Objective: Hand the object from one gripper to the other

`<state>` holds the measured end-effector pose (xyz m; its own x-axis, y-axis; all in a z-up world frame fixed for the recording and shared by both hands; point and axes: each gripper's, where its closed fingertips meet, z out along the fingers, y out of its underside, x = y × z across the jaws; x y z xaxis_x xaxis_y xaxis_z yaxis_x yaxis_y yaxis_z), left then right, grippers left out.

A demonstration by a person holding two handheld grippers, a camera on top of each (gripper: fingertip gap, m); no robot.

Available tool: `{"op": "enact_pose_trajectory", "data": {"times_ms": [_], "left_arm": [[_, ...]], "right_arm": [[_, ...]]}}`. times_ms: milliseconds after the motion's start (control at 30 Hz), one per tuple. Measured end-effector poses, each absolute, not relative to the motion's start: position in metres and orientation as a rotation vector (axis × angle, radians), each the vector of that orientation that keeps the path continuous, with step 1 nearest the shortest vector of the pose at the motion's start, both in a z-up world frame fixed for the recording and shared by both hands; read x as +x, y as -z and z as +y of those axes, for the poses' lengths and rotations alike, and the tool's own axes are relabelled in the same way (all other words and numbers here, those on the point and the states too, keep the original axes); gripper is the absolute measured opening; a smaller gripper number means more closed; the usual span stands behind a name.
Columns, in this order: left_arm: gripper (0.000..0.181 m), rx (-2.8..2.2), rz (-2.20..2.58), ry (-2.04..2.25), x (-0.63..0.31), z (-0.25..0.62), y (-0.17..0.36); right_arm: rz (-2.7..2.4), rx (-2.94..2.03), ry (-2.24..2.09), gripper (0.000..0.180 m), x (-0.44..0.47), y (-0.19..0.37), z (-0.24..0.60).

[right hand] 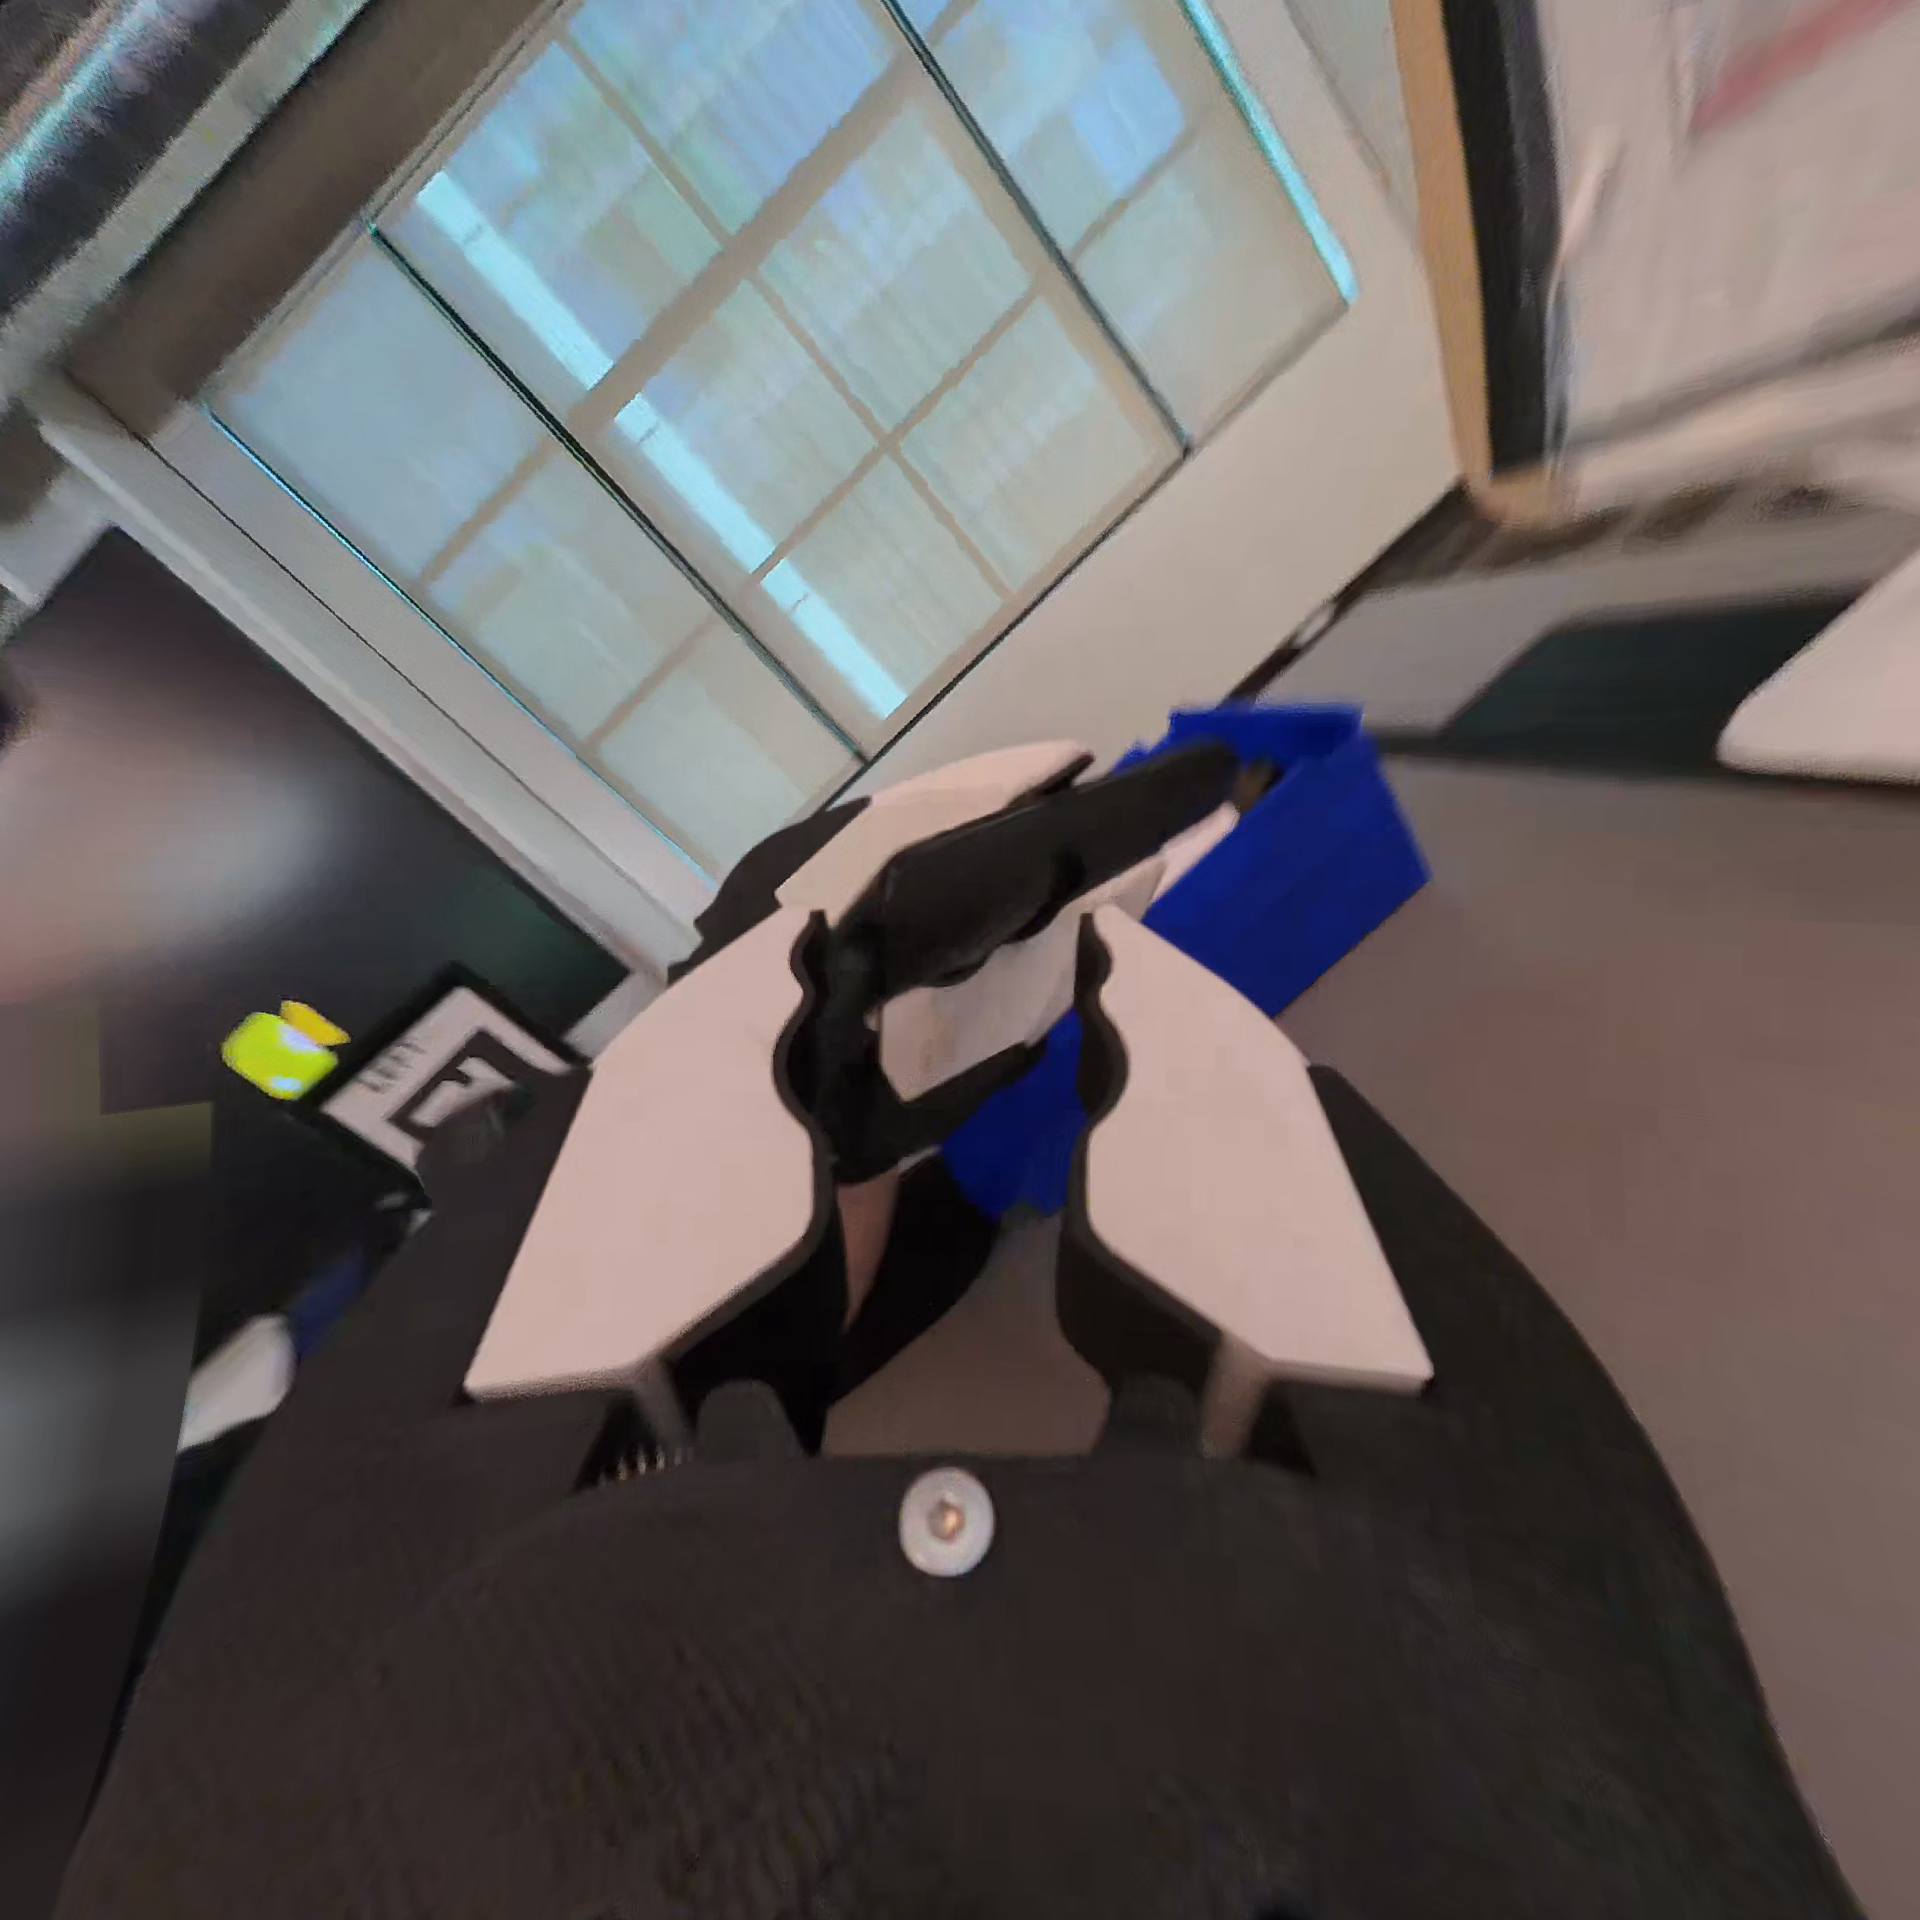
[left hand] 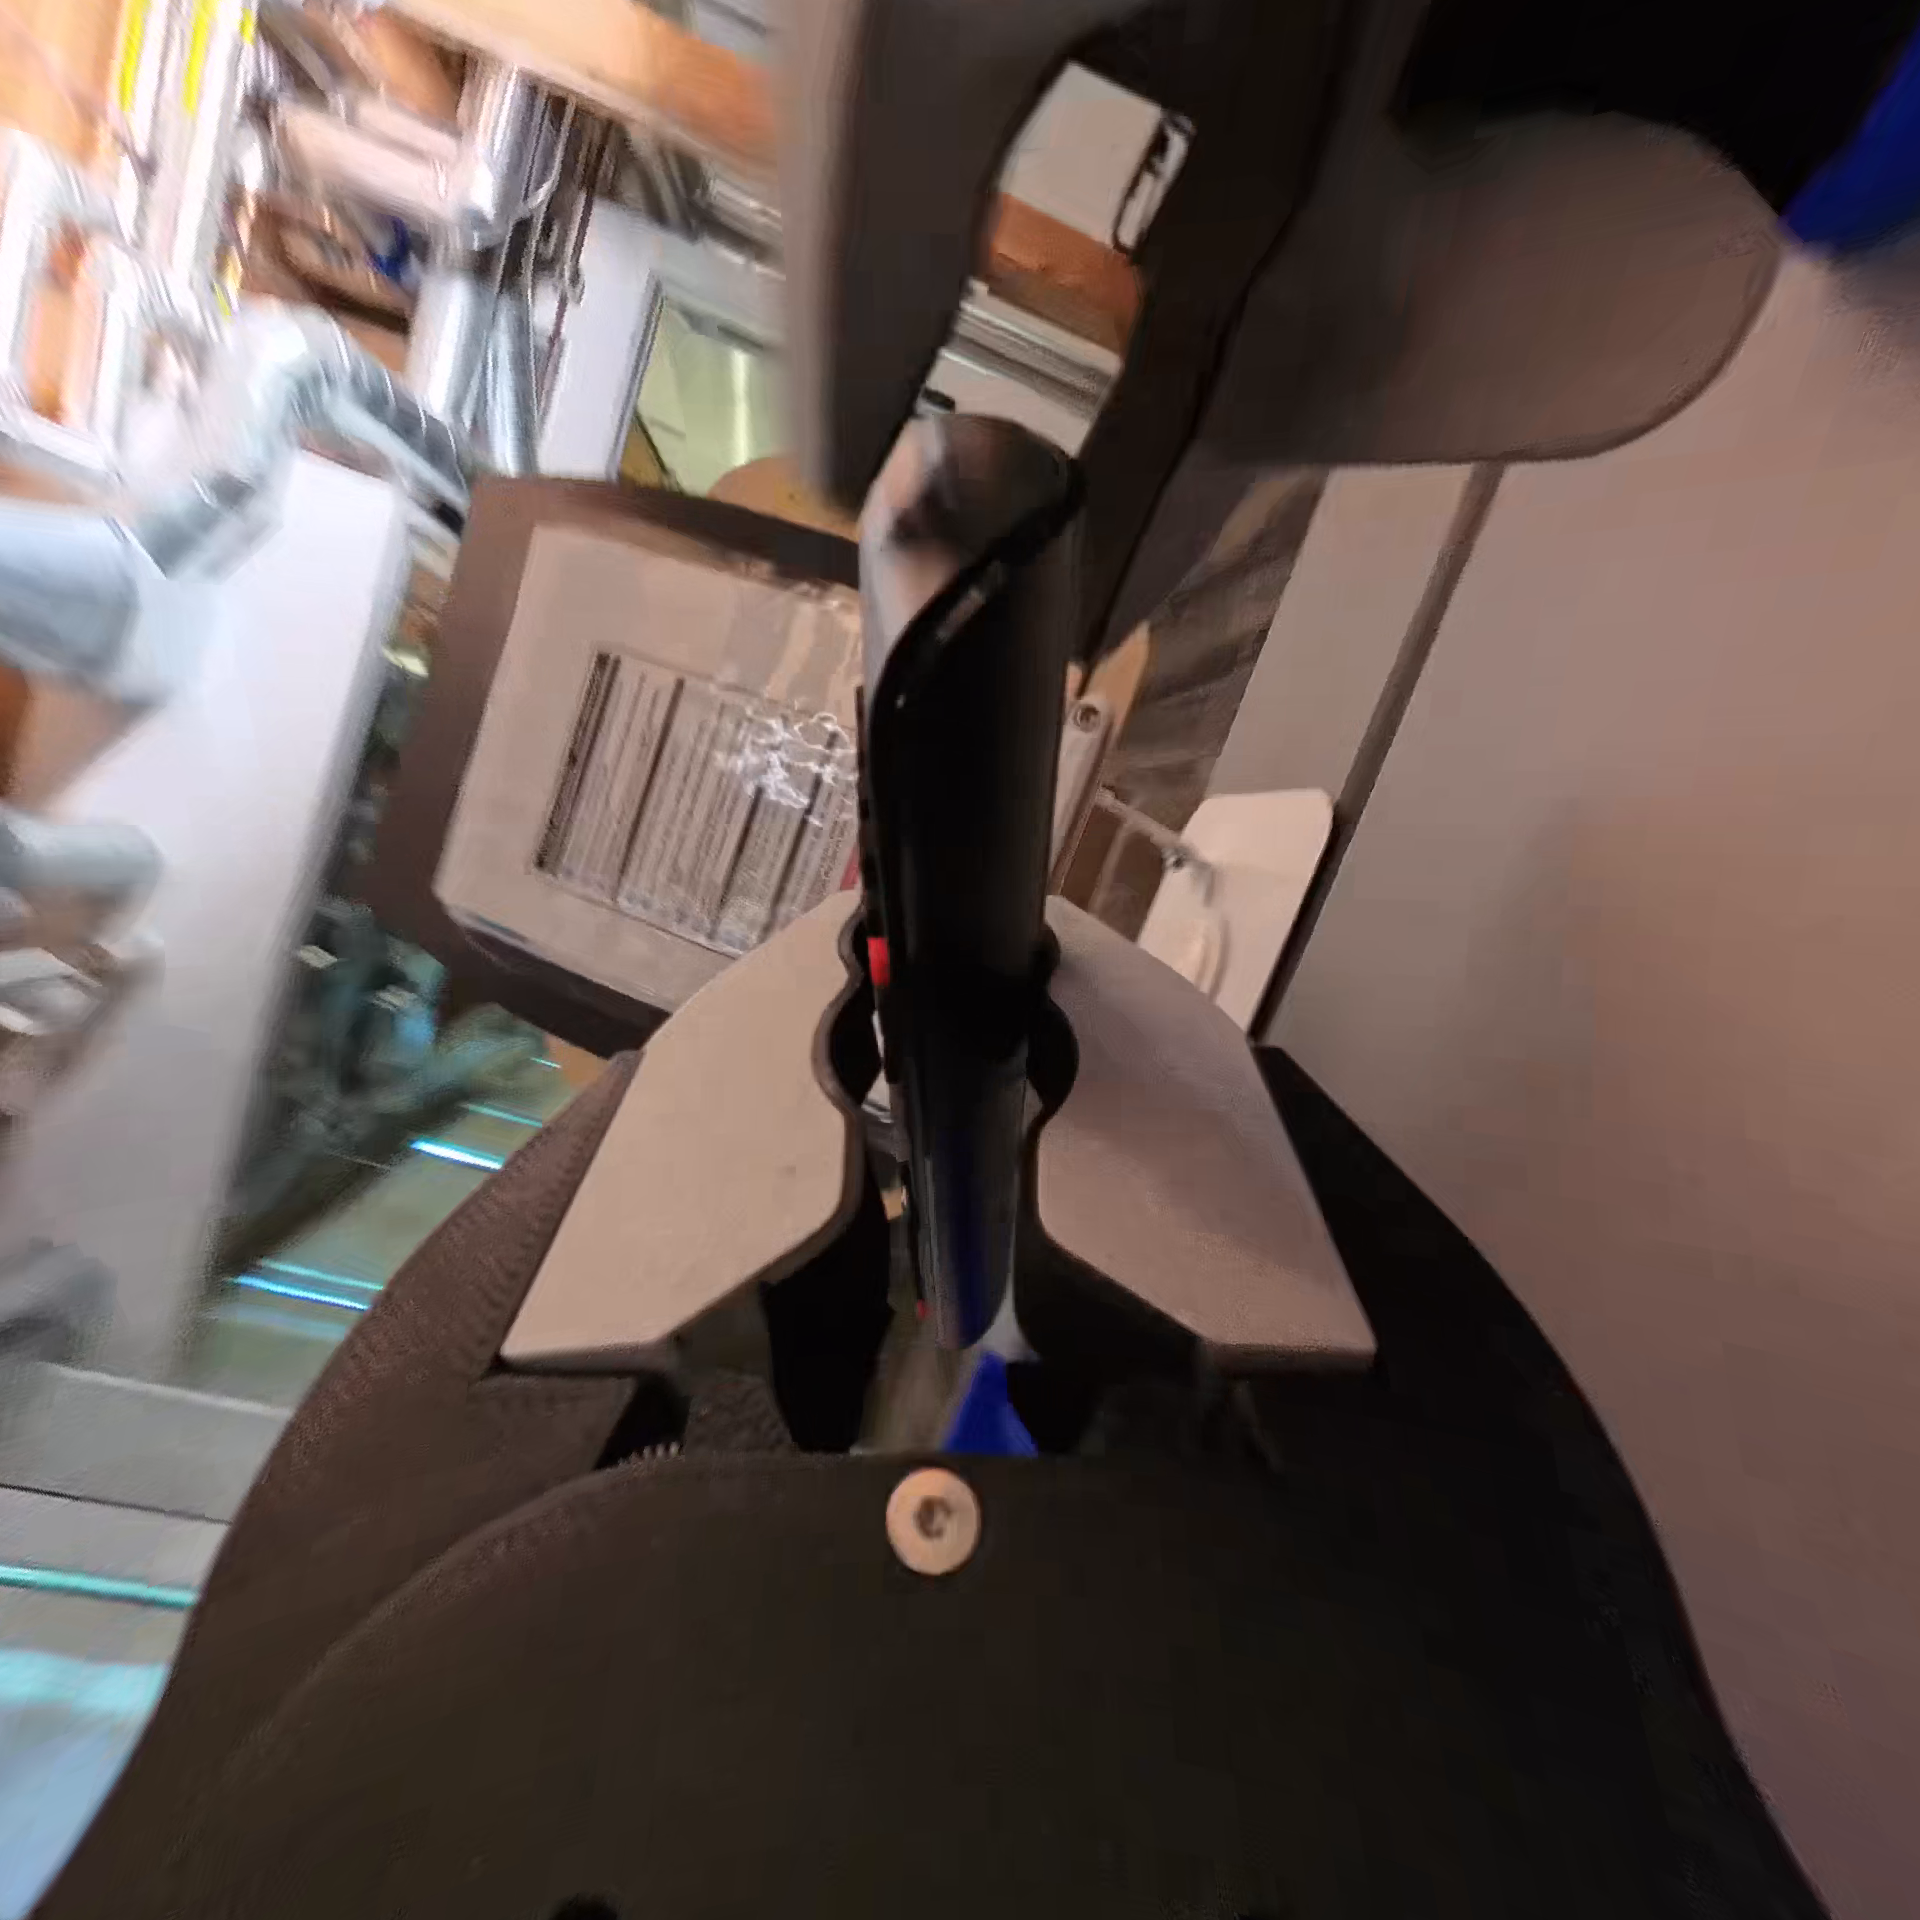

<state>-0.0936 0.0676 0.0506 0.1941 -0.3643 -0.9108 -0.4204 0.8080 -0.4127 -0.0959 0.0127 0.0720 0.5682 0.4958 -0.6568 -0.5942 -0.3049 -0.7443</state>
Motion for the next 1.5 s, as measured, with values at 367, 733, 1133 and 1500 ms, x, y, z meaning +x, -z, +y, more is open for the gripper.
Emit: {"op": "enact_pose_trajectory", "data": {"times_ms": [367,733,1133,1500], "left_arm": [[0.023,-1.425,1.238,1.737,-0.121,0.028,-0.108],[0.023,-1.629,0.805,2.121,-0.125,0.063,-0.107],[0.023,-1.847,0.659,2.227,-0.099,0.045,-0.066],[0.049,-1.64,0.763,2.266,-0.101,0.046,-0.085]], "right_arm": [[-0.753,-1.135,0.414,0.053,-0.1,-0.092,-0.012],[-1.067,-0.926,1.097,0.063,-0.131,-0.055,0.0],[-1.106,-0.945,1.35,0.033,-0.141,-0.04,0.014],[-0.861,-1.156,0.986,0.024,-0.115,-0.078,-0.002]]}}
